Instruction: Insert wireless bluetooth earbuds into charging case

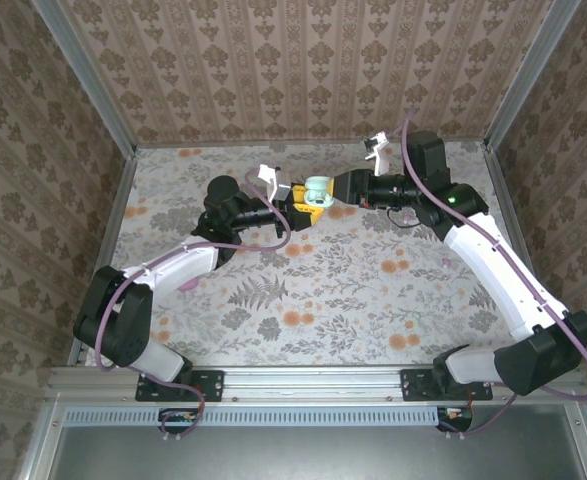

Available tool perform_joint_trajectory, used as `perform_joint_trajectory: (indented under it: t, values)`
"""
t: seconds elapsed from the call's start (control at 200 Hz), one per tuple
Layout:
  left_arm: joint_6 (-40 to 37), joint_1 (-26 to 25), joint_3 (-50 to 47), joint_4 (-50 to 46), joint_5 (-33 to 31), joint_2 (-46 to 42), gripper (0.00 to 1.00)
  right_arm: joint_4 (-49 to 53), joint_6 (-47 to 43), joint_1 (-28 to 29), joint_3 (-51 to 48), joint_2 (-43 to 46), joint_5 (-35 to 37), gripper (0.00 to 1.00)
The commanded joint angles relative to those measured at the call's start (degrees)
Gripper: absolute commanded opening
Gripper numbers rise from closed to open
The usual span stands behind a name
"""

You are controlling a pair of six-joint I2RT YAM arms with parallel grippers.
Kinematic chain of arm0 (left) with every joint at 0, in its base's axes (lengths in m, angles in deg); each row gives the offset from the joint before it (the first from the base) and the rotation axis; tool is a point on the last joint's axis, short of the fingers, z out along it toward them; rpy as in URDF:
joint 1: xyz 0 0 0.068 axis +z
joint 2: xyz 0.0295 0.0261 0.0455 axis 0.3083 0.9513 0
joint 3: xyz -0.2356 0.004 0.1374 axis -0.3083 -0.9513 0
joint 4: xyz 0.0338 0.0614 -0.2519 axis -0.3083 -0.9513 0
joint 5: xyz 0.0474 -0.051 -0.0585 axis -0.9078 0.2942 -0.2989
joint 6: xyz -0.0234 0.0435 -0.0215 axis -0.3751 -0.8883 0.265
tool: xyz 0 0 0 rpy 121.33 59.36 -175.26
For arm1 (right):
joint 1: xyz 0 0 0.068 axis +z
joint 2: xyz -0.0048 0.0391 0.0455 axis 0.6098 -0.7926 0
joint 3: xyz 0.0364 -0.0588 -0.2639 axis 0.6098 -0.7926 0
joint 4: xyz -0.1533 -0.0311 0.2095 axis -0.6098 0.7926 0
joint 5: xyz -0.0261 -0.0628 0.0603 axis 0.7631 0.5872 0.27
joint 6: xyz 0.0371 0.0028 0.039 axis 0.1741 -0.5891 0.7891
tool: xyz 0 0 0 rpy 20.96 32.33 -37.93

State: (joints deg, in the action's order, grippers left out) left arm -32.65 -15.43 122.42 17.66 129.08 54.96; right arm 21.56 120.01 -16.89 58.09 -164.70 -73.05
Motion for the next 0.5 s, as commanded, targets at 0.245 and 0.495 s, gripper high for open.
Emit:
perform_joint_trajectory:
  t: [0.245, 0.495]
  values:
    - [0.54, -0.28, 1.57, 1.31, -0.4, 0.08, 0.31, 3.26, 1.28, -0.02, 1.54, 3.46, 1.38, 0.42]
    - [0.56, -0.33, 1.6, 1.31, -0.15, 0.16, 0.31, 1.87, 2.64, 0.08, 1.81, 2.02, -1.85, 0.3]
